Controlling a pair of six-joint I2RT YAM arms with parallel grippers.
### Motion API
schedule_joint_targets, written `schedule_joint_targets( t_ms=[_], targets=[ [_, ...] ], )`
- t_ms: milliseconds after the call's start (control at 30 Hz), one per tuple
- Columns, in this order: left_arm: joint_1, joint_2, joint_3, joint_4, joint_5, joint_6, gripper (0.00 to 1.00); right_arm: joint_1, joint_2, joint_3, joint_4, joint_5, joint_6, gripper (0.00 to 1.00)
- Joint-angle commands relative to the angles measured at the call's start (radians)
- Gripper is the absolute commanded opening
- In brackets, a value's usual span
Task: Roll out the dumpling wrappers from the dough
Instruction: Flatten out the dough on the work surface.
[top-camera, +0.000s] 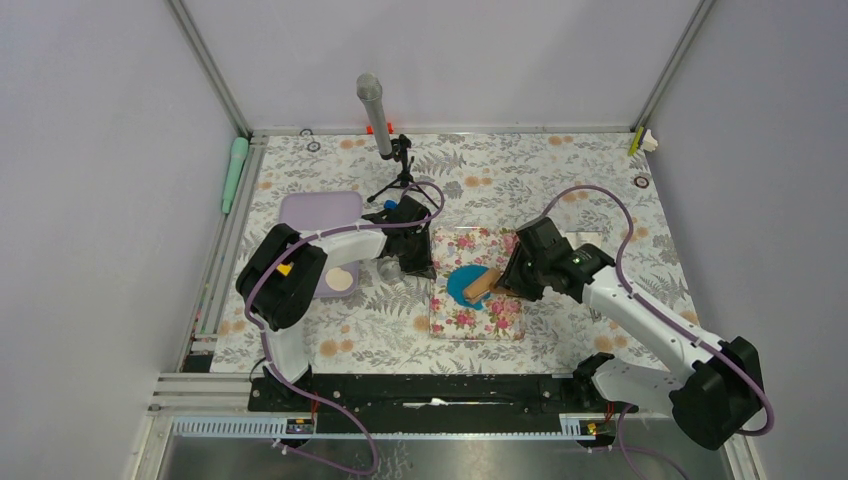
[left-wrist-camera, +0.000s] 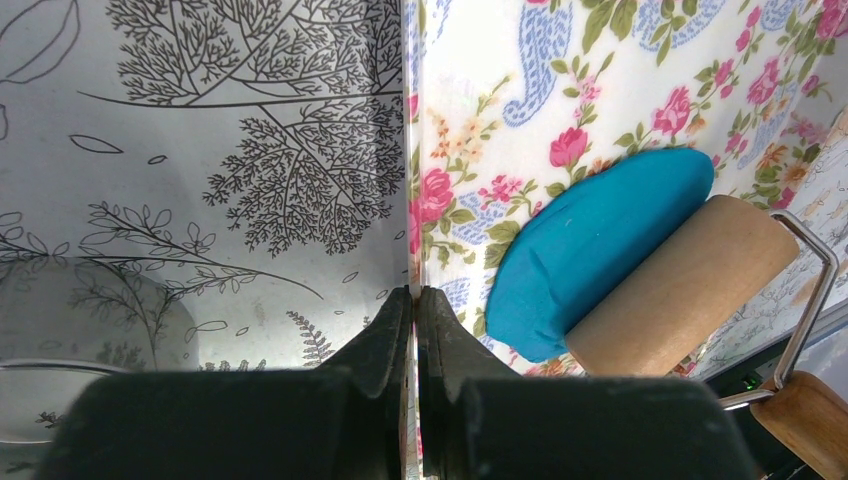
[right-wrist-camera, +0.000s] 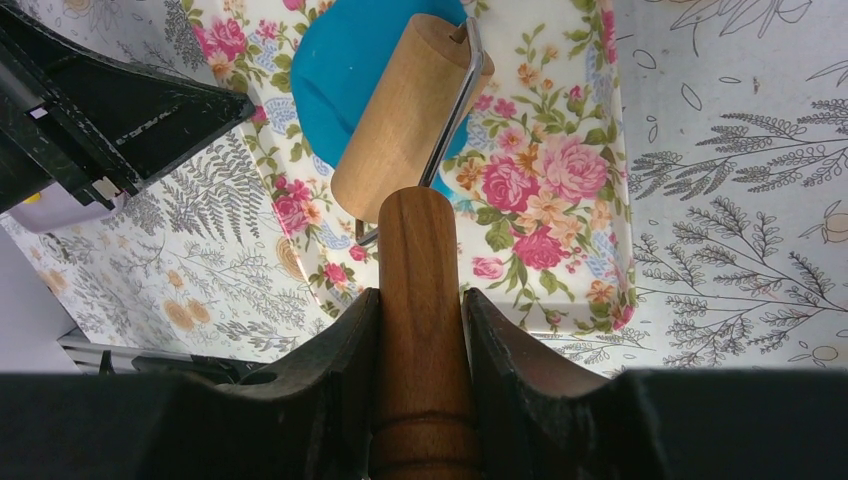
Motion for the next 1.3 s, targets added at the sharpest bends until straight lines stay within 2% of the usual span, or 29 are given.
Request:
schedule_joint_targets(
  t_ms=[0, 367, 533, 733, 867, 967, 1033, 1200, 1267],
  targets=[
    [0.024, -0.029, 0.031, -0.035, -0.064, 0.034, 0.00, -0.035, 0.011, -0.065, -0.365, 0.184, -0.040, 0.00],
    [0.027, -0.028, 0.033, -0.036, -0.063, 0.036, 0.00, -0.041, -0.022, -0.064, -0.421, 0.183, -0.046, 0.00],
    [0.030, -0.017, 0.034, -0.018, -0.020, 0.027, 0.00, -0.040, -0.023, -0.006, -0.437, 0.161, -0.057, 0.00],
    [0.030, -0.018, 0.036, -0.013, -0.016, 0.027, 0.00, -0.042, -0.008, 0.230, -0.475, 0.152, -0.069, 0.00],
    [0.028, -0.020, 0.043, -0.015, -0.013, 0.027, 0.00, -0.046, 0.042, 0.460, -0.503, 0.214, -0.086, 0.00],
    [0.028, -0.027, 0.037, -0.010, -0.012, 0.026, 0.00, -0.055, 0.071, 0.566, -0.494, 0.297, -0.100, 0.00],
    [0.028, -0.032, 0.023, 0.024, 0.013, 0.020, 0.00, -0.086, 0.095, 0.581, -0.466, 0.341, -0.126, 0.00],
    [0.028, -0.030, 0.029, 0.027, 0.048, 0.013, 0.00, -0.242, 0.132, 0.540, -0.345, 0.307, -0.224, 0.00],
    [0.028, -0.049, 0.018, 0.027, 0.035, 0.013, 0.07, -0.303, 0.125, 0.523, -0.295, 0.297, -0.239, 0.00]
  ],
)
